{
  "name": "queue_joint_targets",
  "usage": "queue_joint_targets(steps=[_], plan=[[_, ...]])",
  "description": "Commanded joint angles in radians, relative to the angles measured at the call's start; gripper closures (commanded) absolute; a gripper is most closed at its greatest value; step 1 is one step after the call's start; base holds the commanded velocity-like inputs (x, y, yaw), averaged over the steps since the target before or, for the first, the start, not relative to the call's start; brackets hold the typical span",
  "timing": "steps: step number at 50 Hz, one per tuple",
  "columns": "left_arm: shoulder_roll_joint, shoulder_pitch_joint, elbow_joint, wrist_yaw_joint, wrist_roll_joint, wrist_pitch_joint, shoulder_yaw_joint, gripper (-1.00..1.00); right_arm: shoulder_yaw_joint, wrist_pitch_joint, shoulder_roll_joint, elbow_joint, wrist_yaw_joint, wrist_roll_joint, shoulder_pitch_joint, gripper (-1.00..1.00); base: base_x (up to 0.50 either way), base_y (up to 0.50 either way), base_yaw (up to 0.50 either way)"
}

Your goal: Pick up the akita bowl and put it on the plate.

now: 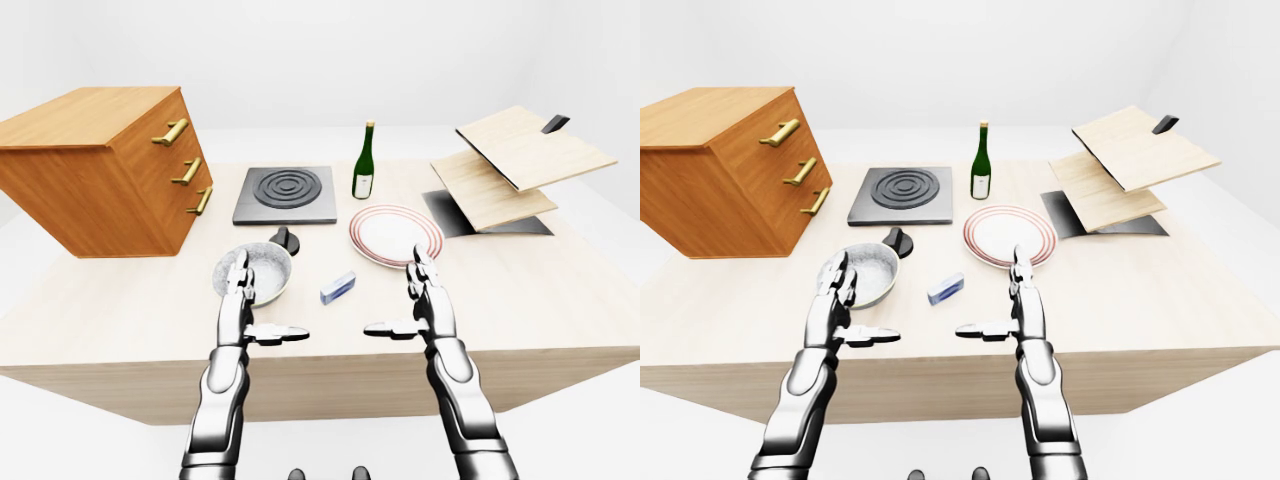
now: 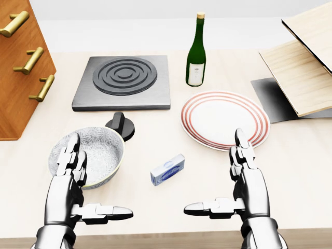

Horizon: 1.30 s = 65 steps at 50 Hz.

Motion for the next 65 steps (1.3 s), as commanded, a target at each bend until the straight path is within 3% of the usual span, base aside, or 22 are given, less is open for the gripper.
queue_joint_targets(steps=[1, 6, 7, 8, 9, 10, 11, 12, 14, 15, 17, 20, 27, 32, 50, 58, 64, 65], plan=[[0.013, -0.001, 0.008, -0.025, -0.014, -0.008, 0.028, -1.00, -0.039, -0.003, -0.022, 0.023, 0.011, 0.010, -0.020, -1.00, 0.00, 0.00, 0.00], [0.014, -0.005, 0.020, -0.027, -0.015, -0.015, 0.027, -1.00, -0.040, 0.006, -0.024, 0.021, 0.020, 0.014, -0.022, -1.00, 0.00, 0.00, 0.00], [0.016, -0.008, 0.008, -0.026, -0.017, -0.005, 0.031, -1.00, -0.040, 0.013, -0.025, 0.007, 0.018, 0.011, -0.025, -1.00, 0.00, 0.00, 0.00], [0.019, -0.008, -0.041, -0.027, -0.017, 0.030, 0.031, -1.00, -0.043, 0.041, -0.027, -0.044, 0.014, 0.012, -0.030, -1.00, 0.00, 0.00, 0.00], [0.043, -0.004, -0.229, 0.004, 0.056, 0.091, 0.028, -1.00, -0.063, 0.081, -0.030, -0.260, 0.017, 0.072, -0.046, -1.00, 0.00, 0.00, 0.00], [0.039, -0.004, -0.242, 0.000, 0.065, 0.091, 0.032, -1.00, -0.065, 0.081, -0.030, -0.273, 0.016, 0.075, -0.048, -1.00, 0.00, 0.00, 0.00], [0.054, -0.071, -0.646, -0.008, 0.004, 0.091, 0.093, -1.00, -0.096, 0.081, -0.058, -0.552, 0.008, 0.128, -0.110, -1.00, 0.00, 0.00, 0.00], [0.074, -0.169, -0.858, -0.007, -0.074, 0.091, 0.159, -1.00, -0.126, 0.081, -0.085, -0.689, -0.007, 0.152, -0.178, -1.00, 0.00, 0.00, 0.00], [0.137, -0.268, -0.996, 0.008, -0.098, 0.091, 0.202, -1.00, -0.154, 0.081, -0.126, -0.798, -0.032, 0.154, -0.272, -1.00, 0.00, 0.00, 0.00], [0.148, -0.255, -0.980, 0.021, -0.061, 0.091, 0.183, -1.00, -0.150, 0.081, -0.136, -0.828, -0.024, 0.151, -0.277, -1.00, 0.00, 0.00, 0.00], [0.109, -0.204, -0.921, 0.015, -0.067, 0.091, 0.173, -1.00, -0.151, 0.081, -0.123, -0.830, -0.031, 0.149, -0.271, -1.00, 0.00, 0.00, 0.00], [0.088, -0.153, -0.876, 0.018, -0.057, 0.091, 0.166, -1.00, -0.125, 0.081, -0.112, -0.807, -0.019, 0.128, -0.232, -1.00, 0.00, 0.00, 0.00], [0.090, -0.148, -0.852, 0.016, -0.058, 0.091, 0.170, -1.00, -0.107, 0.081, -0.092, -0.809, 0.007, 0.081, -0.193, -1.00, 0.00, 0.00, 0.00], [0.088, -0.148, -0.854, 0.018, -0.063, 0.091, 0.175, -1.00, -0.132, 0.081, -0.067, -0.822, 0.022, 0.141, -0.153, -1.00, 0.05, 0.01, 0.00], [0.088, -0.127, -0.887, 0.018, -0.075, 0.091, 0.188, -1.00, -0.114, 0.081, -0.077, -0.799, 0.020, 0.168, -0.136, -1.00, 0.49, 0.11, 0.00], [0.088, -0.114, -0.911, 0.017, -0.083, 0.091, 0.201, -1.00, 0.035, 0.081, -0.068, -0.715, 0.134, -0.058, -0.102, -1.00, 0.13, 0.02, 0.00], [0.088, -0.113, -0.936, 0.023, -0.091, 0.091, 0.211, -1.00, 0.180, 0.081, -0.063, -0.659, 0.296, -0.310, -0.175, -1.00, 0.00, 0.00, 0.00], [0.089, -0.114, -0.943, 0.026, -0.089, 0.091, 0.209, -1.00, 0.210, 0.081, -0.054, -0.671, 0.383, -0.314, -0.202, -1.00, 0.00, 0.00, 0.00]])
